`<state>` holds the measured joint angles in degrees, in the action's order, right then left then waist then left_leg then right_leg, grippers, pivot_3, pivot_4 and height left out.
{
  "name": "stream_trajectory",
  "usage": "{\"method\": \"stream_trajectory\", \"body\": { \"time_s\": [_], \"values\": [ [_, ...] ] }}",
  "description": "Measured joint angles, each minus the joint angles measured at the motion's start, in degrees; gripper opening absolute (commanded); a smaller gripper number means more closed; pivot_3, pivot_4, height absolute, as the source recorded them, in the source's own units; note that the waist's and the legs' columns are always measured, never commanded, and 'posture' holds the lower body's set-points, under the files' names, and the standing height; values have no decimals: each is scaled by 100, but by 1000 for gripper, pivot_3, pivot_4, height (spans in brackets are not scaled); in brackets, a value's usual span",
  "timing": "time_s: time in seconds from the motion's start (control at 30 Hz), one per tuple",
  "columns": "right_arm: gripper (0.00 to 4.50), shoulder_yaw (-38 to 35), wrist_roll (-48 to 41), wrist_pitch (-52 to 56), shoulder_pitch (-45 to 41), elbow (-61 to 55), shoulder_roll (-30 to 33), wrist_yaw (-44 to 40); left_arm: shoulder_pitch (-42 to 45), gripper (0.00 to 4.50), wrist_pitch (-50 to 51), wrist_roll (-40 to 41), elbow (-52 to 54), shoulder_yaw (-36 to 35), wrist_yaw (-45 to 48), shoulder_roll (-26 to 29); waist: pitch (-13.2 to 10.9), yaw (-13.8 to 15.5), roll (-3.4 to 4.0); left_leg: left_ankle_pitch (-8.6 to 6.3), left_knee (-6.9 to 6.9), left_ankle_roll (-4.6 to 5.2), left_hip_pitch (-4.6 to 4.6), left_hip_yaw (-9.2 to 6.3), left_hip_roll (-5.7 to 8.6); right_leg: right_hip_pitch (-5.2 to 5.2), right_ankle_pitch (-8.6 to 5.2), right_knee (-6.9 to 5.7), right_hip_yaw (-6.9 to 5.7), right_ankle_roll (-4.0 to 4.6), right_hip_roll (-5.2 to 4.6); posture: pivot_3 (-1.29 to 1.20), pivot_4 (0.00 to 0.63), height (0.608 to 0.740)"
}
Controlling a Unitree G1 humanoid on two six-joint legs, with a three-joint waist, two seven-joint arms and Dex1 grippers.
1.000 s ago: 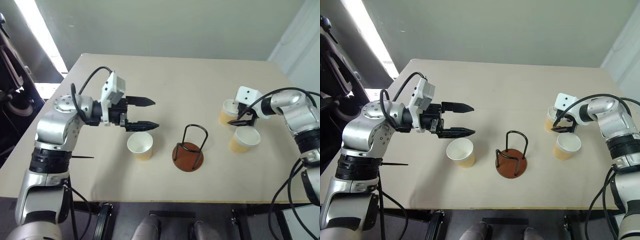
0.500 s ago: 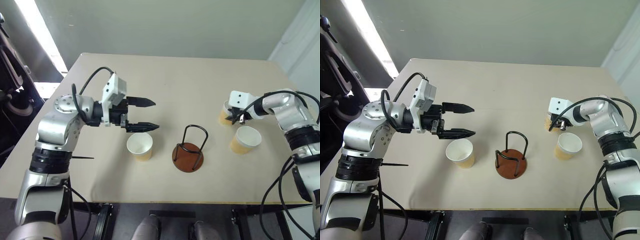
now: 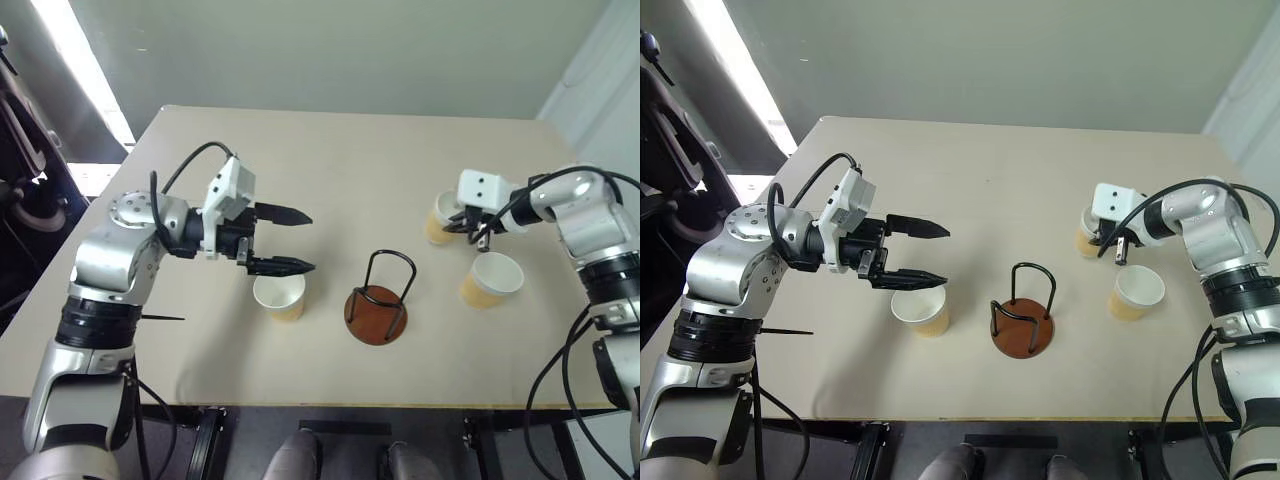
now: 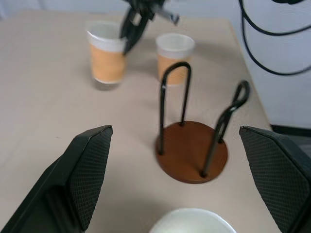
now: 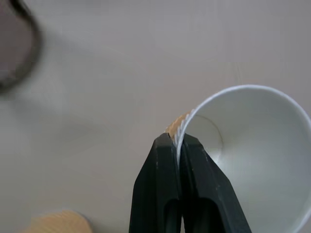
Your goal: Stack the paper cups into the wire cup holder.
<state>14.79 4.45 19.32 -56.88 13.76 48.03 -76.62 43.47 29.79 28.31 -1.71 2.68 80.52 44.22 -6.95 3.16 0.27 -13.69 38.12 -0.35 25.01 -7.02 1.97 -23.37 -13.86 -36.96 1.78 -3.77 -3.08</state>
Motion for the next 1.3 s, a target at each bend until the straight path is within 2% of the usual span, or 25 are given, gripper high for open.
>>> {"method": "stream_trajectory", "body": {
  "time_s": [0.27, 0.47, 0.8, 1.13, 1.23, 1.3],
  "values": [
    [33, -515, -1299, 1980, 52, -3090, 673, -466, 29, 4500, -109, -94, -54, 60, 172, 85, 0, -13, -1, 0, 0, -1, -5, -4, -1, 8, -2, 6, -3, 2, 1, 0, 150, 740],
    [33, -518, -2147, 3023, 19, -4369, 810, -421, 104, 4500, -222, -129, -183, 95, 199, 0, 0, -20, -1, 3, 4, -2, -6, -6, -1, 5, -2, 6, -2, 2, 1, 0, 150, 740],
    [33, -472, -2707, 3377, 4, -4841, 850, -79, 197, 4500, -313, -144, -291, 211, 293, -29, 0, -23, -1, 5, 4, 0, -6, -7, -1, 4, -2, 7, -2, 2, 1, 0, 150, 740],
    [33, -327, -2751, 2907, 870, -5162, 1258, 29, 197, 4500, -313, -143, -292, 211, 306, -20, 0, -33, -2, 5, 7, 1, -6, -7, -3, 4, -2, 7, -1, 1, 1, 0, 150, 740],
    [626, -223, -2687, 2809, 902, -5173, 1262, 124, 197, 4500, -312, -143, -292, 211, 304, -20, 0, -36, -2, 6, 9, 3, -6, -6, -3, 3, -2, 7, 0, 1, 1, 0, 150, 740],
    [1253, -223, -2675, 2806, 900, -5165, 1251, 196, 197, 4500, -312, -144, -292, 211, 303, -20, 1, -36, -2, 6, 10, 3, -6, -6, -3, 4, -2, 7, -1, 1, 1, 0, 150, 740]
  ]
}}
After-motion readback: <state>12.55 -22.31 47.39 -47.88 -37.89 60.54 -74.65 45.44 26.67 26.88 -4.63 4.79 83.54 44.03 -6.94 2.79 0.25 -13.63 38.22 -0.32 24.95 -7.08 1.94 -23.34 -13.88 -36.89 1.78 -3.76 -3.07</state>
